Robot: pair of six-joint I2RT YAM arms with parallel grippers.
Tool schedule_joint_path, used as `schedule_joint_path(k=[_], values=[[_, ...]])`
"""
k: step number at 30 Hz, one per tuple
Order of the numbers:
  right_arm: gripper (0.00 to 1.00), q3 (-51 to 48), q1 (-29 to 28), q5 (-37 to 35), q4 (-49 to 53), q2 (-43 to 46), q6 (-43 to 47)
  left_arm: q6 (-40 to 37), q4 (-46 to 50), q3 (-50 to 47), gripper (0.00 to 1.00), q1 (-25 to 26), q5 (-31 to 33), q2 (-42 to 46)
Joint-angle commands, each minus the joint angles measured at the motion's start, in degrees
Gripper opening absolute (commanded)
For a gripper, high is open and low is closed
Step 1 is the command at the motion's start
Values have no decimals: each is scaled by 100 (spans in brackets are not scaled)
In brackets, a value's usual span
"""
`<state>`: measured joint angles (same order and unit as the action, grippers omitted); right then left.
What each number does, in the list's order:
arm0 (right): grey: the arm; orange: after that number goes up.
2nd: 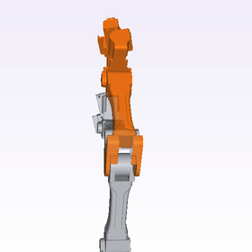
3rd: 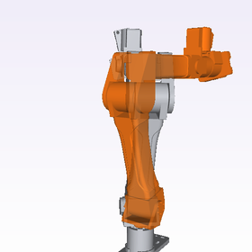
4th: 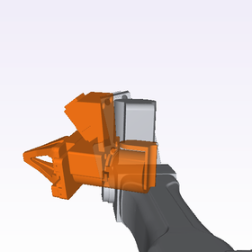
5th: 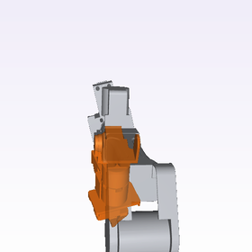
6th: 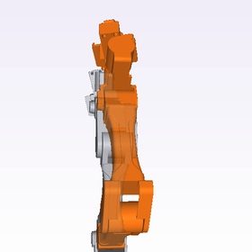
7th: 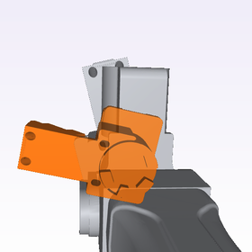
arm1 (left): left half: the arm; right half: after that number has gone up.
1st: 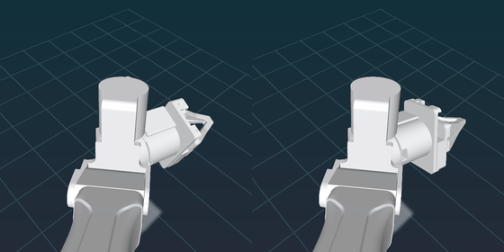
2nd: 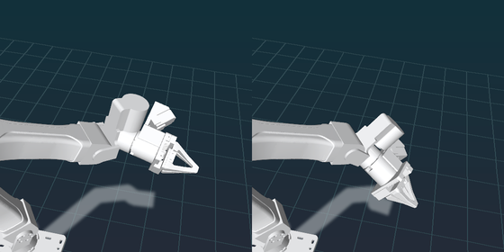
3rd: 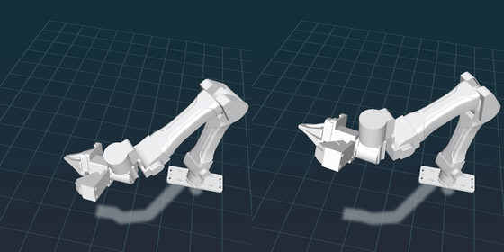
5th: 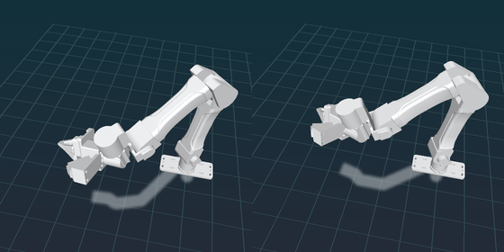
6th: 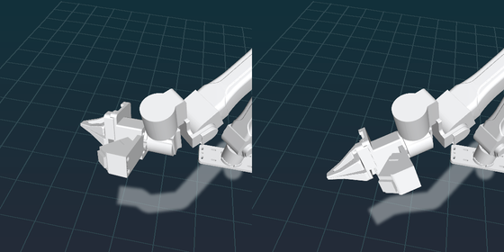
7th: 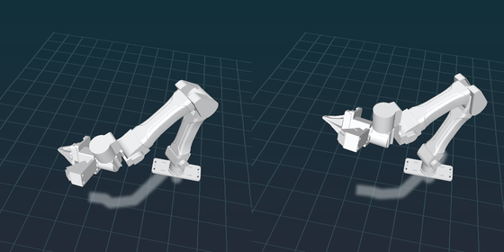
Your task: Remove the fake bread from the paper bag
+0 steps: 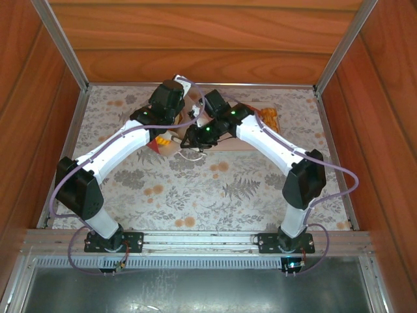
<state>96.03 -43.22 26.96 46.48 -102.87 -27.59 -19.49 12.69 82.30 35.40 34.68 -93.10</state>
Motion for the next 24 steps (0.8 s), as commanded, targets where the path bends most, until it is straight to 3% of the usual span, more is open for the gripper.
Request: schedule_joint_path(k=[1,24], values=[[19,-100,-64,-150,1,331,11,-12,-346,49,0,60,223,38],[14,21,-38,-1023,219,720,-1,15,-381,86,0,63,251,-11]])
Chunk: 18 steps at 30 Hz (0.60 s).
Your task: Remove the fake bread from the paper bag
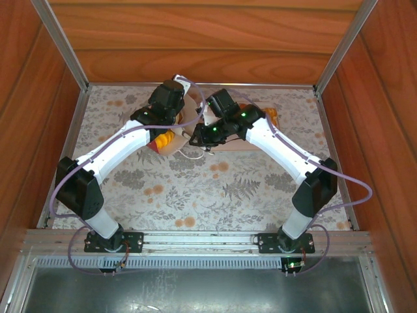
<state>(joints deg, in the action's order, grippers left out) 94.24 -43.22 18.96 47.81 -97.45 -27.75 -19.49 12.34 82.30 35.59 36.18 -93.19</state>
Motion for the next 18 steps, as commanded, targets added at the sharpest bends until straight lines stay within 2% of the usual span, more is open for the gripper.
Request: schedule_joint_path(k=[1,9,18], values=[[15,213,-37,-226,109,182,30,15,-346,86,0,36,91,1],[38,341,-46,145,277,-71,38,15,-347,82,0,40,31,22],[41,472,-55,921,326,-422,-202,168,-401,14,0,41,-13,-6]])
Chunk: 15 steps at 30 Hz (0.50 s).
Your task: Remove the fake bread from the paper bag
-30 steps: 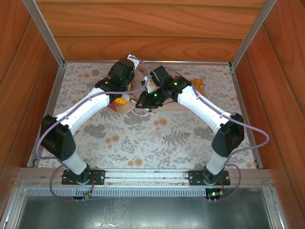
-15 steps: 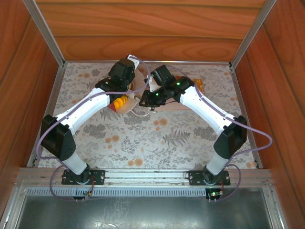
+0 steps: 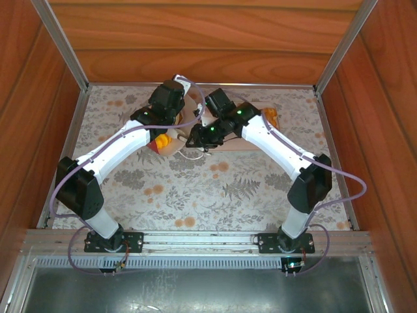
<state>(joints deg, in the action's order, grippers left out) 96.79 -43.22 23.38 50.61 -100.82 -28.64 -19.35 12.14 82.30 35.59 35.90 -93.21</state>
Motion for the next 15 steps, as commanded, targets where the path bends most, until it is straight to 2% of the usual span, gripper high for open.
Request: schedule_joint_path(k=[1,7,15], values=[[42,247,-55,523,111,-113,-139,176,-387,1,0,49,3,0],[48,487,-29,764,697,-310,-157,137,-397,-43,0,92,1,9],[49,727,178,1125,1231,-465,-150,-10,-466,-85,0,211,207,-73]])
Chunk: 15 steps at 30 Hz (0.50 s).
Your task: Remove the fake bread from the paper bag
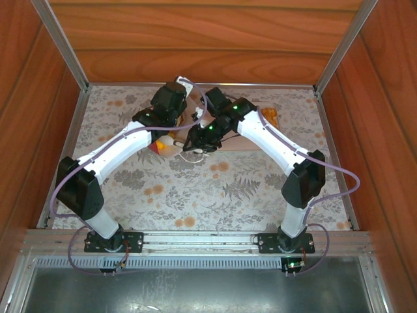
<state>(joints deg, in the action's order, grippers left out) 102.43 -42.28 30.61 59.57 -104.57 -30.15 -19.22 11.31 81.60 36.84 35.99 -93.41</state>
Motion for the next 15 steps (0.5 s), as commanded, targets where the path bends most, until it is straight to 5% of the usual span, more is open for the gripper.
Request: schedule_joint_path(k=[1,15], values=[[50,174,97,410,368,-112,1,-60,-397,-24,0,110,251,-73],[50,-14,202,794,220,-353,-175,-233,-548,-92,0,311,536,-132]])
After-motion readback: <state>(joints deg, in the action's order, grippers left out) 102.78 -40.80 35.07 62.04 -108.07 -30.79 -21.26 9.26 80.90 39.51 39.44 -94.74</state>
